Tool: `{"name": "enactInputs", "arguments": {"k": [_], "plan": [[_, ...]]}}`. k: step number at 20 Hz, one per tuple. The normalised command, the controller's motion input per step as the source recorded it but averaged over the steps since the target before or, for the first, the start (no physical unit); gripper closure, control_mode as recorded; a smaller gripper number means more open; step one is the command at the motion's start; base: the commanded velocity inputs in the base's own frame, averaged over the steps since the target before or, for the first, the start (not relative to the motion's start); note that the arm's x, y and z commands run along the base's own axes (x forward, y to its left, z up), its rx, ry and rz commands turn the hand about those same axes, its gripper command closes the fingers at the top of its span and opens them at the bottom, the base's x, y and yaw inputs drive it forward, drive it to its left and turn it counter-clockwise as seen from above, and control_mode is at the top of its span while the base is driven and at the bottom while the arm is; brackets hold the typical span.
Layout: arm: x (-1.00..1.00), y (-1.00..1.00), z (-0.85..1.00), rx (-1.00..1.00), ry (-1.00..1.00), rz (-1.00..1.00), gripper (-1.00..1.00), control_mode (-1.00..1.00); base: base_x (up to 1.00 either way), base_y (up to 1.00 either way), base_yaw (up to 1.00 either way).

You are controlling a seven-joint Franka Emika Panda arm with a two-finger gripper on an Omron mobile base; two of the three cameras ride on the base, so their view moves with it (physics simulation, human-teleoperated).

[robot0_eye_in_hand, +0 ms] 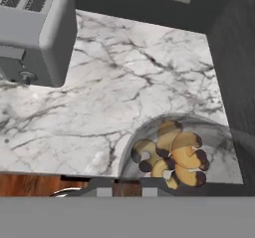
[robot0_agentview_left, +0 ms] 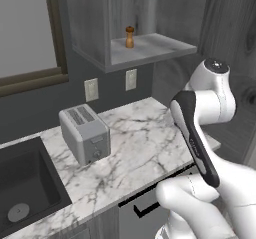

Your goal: Pick the jar and jar from the dining table and place them in the open cabinet. Close the cabinet after placing the objects.

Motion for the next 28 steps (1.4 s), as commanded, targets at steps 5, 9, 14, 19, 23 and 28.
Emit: {"name": "enactInputs", "arguments": {"k": [5, 9, 14, 19, 23, 28], "plan": [[-0.06, 0.2, 0.58, -0.13, -0.11, 0.17, 1.0, -1.0, 0.0, 0.0, 0.0], [-0.29, 0.02, 0.67, -0.18, -0.13, 0.13, 1.0, -1.0, 0.0, 0.0, 0.0], [-0.32, 0.0, 0.64, -0.14, -0.14, 0.12, 1.0, -1.0, 0.0, 0.0, 0.0], [-0.24, 0.0, 0.6, -0.09, -0.12, 0.14, 1.0, -1.0, 0.0, 0.0, 0.0], [-0.04, -0.06, 0.58, -0.08, -0.17, 0.13, 1.0, -1.0, 0.0, 0.0, 0.0], [0.0, -0.13, 0.46, -0.07, -0.19, 0.12, 1.0, -1.0, 0.0, 0.0, 0.0]]}}
